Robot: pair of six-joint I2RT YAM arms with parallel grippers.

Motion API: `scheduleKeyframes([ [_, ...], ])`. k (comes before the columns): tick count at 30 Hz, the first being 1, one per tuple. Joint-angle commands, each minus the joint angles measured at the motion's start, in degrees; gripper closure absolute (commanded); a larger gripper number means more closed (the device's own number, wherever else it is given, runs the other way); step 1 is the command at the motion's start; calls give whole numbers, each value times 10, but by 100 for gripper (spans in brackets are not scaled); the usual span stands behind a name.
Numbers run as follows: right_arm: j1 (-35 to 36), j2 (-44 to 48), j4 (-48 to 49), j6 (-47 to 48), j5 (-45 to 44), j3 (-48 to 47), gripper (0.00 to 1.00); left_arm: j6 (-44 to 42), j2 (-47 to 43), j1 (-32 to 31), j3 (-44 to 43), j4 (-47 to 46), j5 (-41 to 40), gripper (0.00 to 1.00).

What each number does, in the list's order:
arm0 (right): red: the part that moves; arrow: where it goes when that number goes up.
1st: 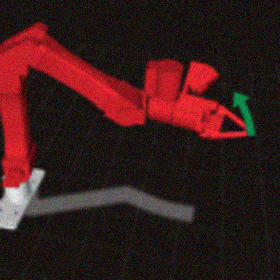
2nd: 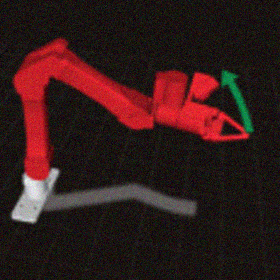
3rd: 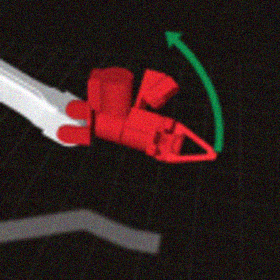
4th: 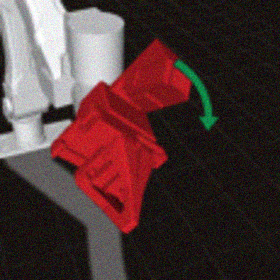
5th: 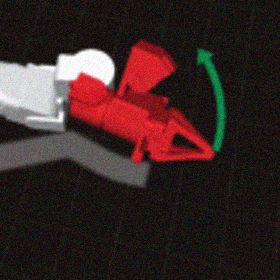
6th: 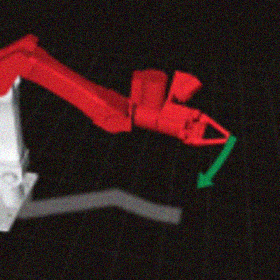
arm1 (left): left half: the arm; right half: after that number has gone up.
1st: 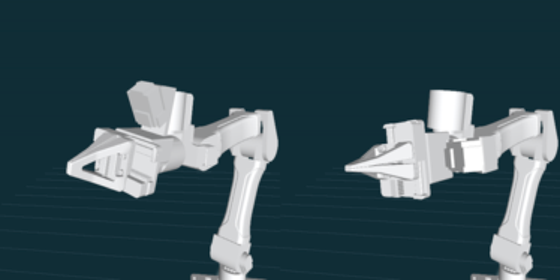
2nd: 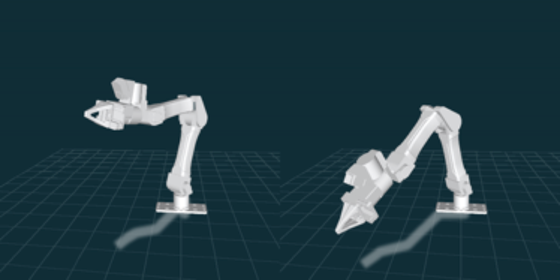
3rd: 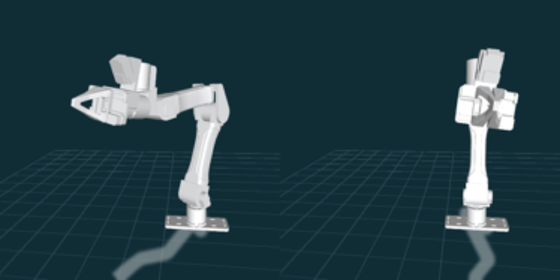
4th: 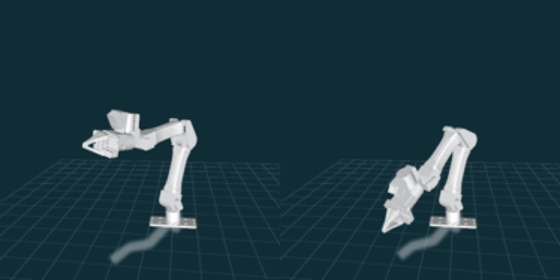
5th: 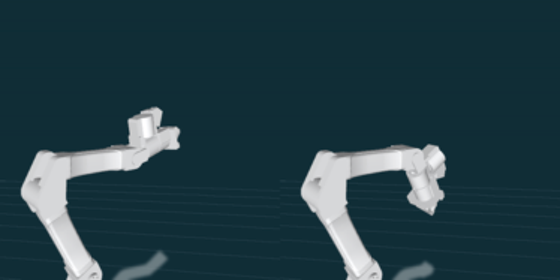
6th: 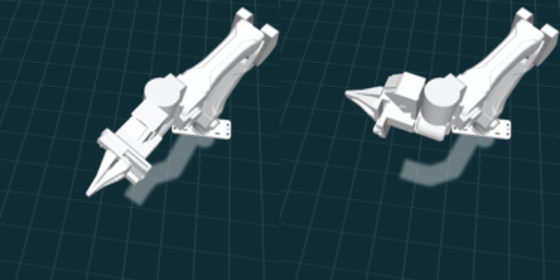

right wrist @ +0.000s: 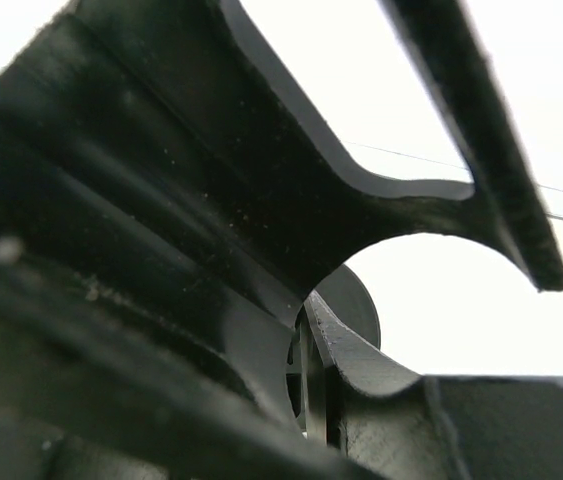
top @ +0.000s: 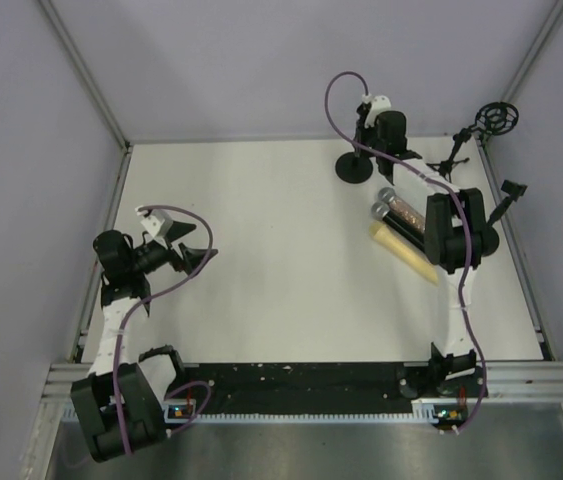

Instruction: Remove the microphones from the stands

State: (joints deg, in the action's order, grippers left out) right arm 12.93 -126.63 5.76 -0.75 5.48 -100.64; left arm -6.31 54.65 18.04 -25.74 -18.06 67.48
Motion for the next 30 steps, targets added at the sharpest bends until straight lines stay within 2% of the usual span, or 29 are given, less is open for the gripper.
scheduleKeyframes([
  [1, -10, -6, 60, -7, -8, -47, 76, 2, 2, 7, -2, -29, 8, 1],
  [2, -11, -7, 57, -7, -5, -48, 70, 3, 2, 7, -2, -29, 8, 1],
  [6, -17, 6, 36, -2, 29, -45, 19, 4, -1, 7, -2, -30, 7, 1],
  [8, -18, 30, 36, 5, 37, -19, 1, 4, -1, 8, -3, -31, 5, 1],
  [15, -18, 195, -17, 30, 59, 111, 1, 27, -3, 8, -33, -15, -33, 1],
  [17, -17, 257, -34, 32, 81, 162, 1, 18, -10, 8, -66, 38, -42, 1],
  [23, -18, 456, -102, 35, 101, 298, 1, -44, -27, 8, -205, 297, -108, 1],
  [26, -18, 557, -140, 32, 77, 344, 1, -38, -50, 9, -236, 352, -178, 1],
  [30, -18, 691, -188, 24, 74, 386, 1, -5, -118, 8, -231, 367, -266, 1],
])
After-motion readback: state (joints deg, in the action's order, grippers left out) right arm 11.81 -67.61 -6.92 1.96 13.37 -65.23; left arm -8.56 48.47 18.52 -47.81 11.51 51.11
